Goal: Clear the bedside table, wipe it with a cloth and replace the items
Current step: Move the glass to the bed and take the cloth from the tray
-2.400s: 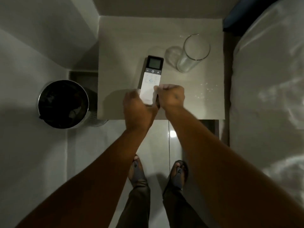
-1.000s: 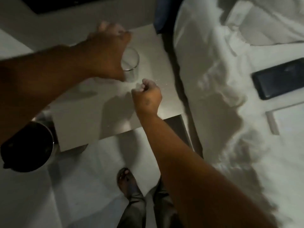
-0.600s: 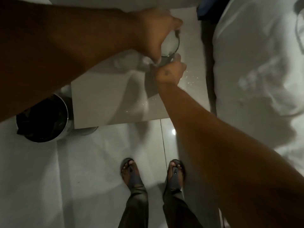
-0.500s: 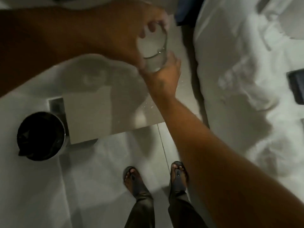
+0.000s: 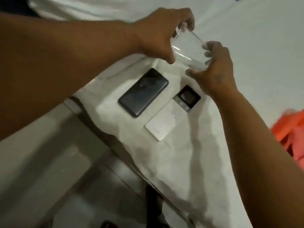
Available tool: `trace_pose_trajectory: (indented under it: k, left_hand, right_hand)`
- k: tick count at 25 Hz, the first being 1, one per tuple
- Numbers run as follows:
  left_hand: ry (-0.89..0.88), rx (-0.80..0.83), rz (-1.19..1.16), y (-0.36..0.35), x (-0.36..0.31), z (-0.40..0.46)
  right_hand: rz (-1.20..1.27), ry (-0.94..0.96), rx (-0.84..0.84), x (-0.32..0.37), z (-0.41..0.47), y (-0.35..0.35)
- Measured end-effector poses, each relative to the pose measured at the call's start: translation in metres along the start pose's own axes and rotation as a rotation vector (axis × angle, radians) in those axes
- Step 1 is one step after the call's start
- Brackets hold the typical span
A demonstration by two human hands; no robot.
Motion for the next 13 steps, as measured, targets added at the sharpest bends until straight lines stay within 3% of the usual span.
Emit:
trace_pose_trajectory:
  k: [5, 7, 9, 11, 13]
  left_hand:
    - [0.191, 0.246, 0.176, -0.048, 0.005, 0.041]
    - [0.220, 0.332, 0.350, -0.050, -0.014, 0.052]
    - [0.163, 0.211, 0.368, -0.050, -0.065, 0.065]
    - [-0.079, 0.173, 0.151, -0.087, -0.166, 0.089]
    - [-0.326, 0.287, 0.056, -0.143, -0.268, 0.114]
  right_hand:
    - [-0.008, -0.008, 0.225, -0.042, 0.000, 0.011]
    - [0.167, 0.010, 0.074, -0.054, -0.033, 0.051]
    - [0.284, -0.042, -0.329, -0.088, -0.092, 0.107]
    - [0.247, -0.330, -0.603, -0.154, -0.169, 0.151]
    - [0.220, -0.760, -0.488, -0.224, -0.233, 0.161]
Point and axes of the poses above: each hand's wrist, its own z-axis towards the middle knuckle, its own y-axis out of the back of the hand, x = y × z, the point moved 8 cm from there along z, towards the middle knuckle, and after that the axes turned 12 degrees about x, right-handed, at the moved point
